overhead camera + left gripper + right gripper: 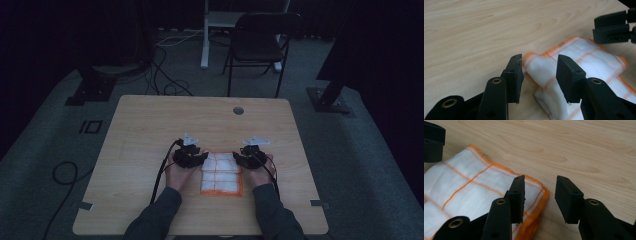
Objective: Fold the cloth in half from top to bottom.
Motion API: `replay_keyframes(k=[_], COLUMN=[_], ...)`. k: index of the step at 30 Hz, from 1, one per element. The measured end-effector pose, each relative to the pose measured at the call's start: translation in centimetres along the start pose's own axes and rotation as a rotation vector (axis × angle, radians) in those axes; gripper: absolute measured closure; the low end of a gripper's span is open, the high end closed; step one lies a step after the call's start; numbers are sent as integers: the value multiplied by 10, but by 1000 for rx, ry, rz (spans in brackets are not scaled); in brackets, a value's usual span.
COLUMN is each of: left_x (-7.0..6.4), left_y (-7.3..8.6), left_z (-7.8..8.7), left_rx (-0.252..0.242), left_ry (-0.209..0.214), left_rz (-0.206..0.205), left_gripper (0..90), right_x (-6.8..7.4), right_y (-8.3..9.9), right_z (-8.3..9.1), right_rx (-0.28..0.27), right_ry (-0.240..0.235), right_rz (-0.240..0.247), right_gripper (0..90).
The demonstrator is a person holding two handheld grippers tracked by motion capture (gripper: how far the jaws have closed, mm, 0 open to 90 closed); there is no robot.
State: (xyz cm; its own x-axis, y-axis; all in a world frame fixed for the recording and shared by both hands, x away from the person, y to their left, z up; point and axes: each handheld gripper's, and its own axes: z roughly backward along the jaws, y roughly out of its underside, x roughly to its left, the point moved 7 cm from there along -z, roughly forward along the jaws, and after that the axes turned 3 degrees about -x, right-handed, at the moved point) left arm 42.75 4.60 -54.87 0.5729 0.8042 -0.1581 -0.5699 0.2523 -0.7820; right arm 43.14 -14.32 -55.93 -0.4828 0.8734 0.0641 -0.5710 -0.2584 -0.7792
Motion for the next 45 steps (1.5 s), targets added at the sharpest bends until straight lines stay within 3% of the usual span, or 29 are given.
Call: replay_keyframes(k=[7,14,18,23,28,38,45], left_x=[7,11,13,9,4,-6,-16], left_y=[-6,5,8,10,6,-1,0], left_z=[-18,-34,-39,-43,-36,-13,5], left_rx=[21,92,121,146,124,59,18], left_ry=[-29,-34,-24,-11,3,32,46], left_rz=[27,50,77,62,36,6,-20], left_gripper=[553,543,597,731,845,853,852], right_x=[-2,-1,-1,3,6,13,18], right_y=[-2,8,10,10,7,-3,-1], right_z=[-17,-29,-30,-30,-27,1,16], right_rx=[30,92,103,109,94,16,-16], right_ry=[-7,-13,-20,-42,-33,-46,-61], right_rz=[-18,-21,-18,-7,26,56,63], right_gripper=[589,580,606,774,823,823,823])
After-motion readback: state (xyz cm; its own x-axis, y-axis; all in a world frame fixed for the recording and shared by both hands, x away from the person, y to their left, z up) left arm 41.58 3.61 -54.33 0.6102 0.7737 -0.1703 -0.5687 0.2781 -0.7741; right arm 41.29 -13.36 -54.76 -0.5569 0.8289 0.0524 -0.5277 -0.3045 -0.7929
